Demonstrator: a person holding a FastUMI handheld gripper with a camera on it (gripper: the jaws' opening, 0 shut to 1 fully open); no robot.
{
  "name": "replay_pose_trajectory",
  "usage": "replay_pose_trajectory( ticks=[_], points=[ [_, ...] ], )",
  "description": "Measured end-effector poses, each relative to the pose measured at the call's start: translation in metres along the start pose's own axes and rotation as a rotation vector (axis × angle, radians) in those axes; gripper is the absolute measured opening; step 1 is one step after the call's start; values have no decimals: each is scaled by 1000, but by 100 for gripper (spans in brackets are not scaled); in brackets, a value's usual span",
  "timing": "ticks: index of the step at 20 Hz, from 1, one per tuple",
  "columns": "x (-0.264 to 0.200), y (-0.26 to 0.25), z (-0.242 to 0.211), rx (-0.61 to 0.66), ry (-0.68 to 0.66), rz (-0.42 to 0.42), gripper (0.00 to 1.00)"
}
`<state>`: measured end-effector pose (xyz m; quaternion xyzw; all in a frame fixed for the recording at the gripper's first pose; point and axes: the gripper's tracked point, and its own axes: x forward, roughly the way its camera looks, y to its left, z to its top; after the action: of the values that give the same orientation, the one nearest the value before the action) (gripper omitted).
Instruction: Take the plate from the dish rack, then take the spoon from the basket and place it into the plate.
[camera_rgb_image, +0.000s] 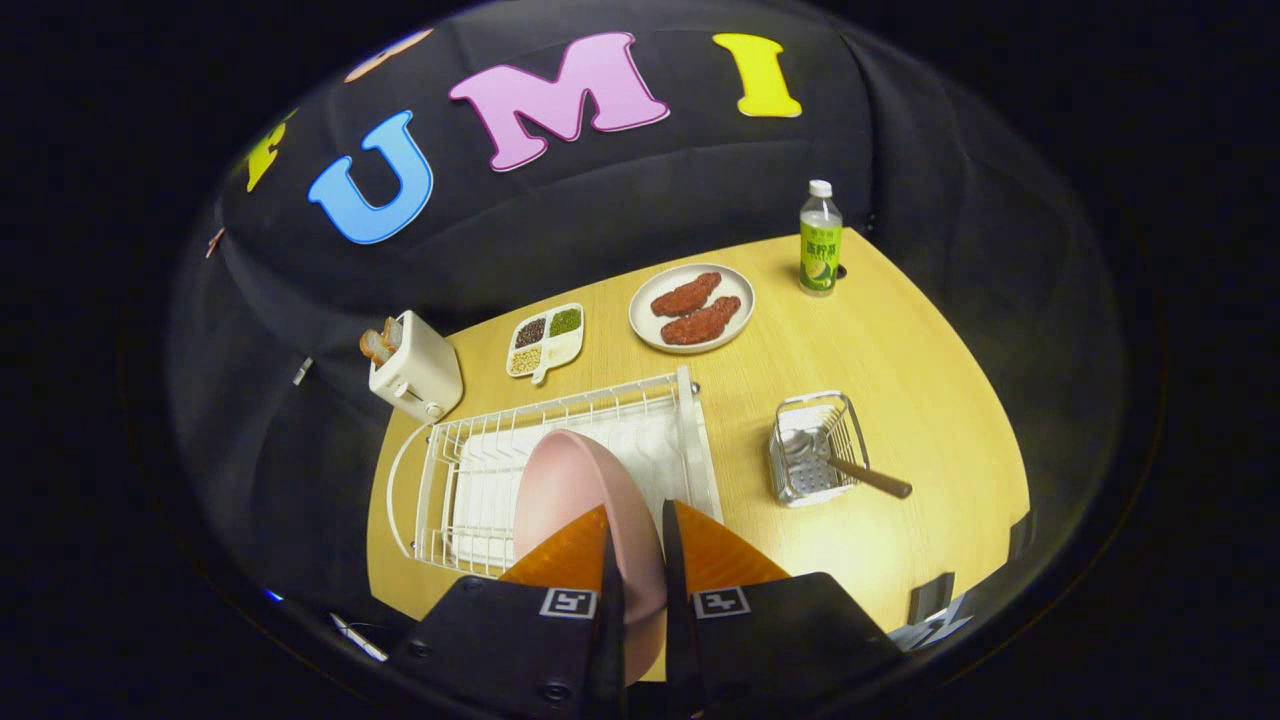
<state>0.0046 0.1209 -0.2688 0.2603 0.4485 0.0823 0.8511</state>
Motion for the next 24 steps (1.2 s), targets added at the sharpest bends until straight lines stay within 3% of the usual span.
replay_pose_trajectory(
  ticks=[6,11,24],
  points=[
    [-39,-42,-80,140,113,-7,20],
    [-38,-74,-139,195,194,-44,20],
    [20,-91,-179,181,185,-59,22]
  ],
)
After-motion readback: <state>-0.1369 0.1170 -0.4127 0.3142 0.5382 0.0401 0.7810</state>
